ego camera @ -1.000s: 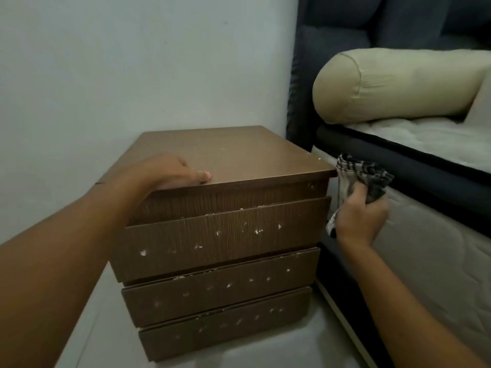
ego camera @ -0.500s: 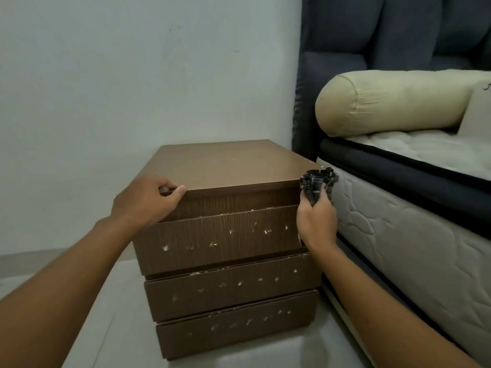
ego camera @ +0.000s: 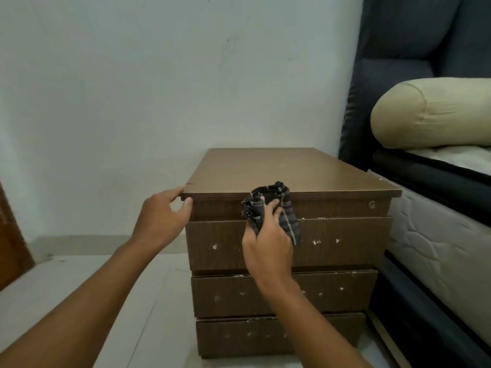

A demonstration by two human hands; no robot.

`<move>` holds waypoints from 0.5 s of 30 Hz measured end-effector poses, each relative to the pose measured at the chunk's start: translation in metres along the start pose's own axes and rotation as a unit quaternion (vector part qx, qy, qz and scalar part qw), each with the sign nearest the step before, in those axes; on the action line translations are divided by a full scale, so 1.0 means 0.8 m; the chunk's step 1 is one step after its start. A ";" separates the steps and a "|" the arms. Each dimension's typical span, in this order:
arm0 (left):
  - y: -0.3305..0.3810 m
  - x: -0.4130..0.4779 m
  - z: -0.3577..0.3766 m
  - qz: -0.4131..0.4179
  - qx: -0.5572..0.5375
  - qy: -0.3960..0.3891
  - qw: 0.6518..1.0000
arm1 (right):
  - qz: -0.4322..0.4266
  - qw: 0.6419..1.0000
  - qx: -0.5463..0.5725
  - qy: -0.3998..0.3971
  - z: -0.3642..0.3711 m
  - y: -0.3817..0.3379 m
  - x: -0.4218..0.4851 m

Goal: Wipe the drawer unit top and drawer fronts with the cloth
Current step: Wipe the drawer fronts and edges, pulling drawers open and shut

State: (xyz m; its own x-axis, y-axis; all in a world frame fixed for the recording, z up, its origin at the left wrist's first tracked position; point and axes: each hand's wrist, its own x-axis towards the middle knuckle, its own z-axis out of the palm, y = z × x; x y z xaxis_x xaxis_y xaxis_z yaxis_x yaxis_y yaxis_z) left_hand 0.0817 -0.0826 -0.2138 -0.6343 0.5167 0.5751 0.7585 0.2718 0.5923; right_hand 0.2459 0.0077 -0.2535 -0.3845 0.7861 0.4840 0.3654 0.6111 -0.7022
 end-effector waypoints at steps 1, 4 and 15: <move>0.008 -0.003 0.005 -0.009 -0.024 -0.005 1.000 | -0.009 1.000 -0.004 -0.009 0.002 -0.004 -0.003; 0.018 -0.001 -0.002 -0.063 -0.100 -0.048 0.992 | -0.038 0.998 -0.027 -0.033 0.022 -0.023 -0.008; -0.042 0.027 -0.064 -0.204 -0.268 -0.070 0.939 | -0.207 0.963 -0.044 -0.169 0.091 -0.122 -0.019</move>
State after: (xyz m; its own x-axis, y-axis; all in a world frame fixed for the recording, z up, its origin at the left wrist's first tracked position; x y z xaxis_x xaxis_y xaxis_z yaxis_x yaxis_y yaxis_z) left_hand 0.0352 -0.1221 -0.1926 -0.8012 0.5704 0.1811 0.2488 0.0423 0.9676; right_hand 0.1544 -0.0706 -0.2306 -0.7606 0.4085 0.5046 0.1877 0.8824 -0.4315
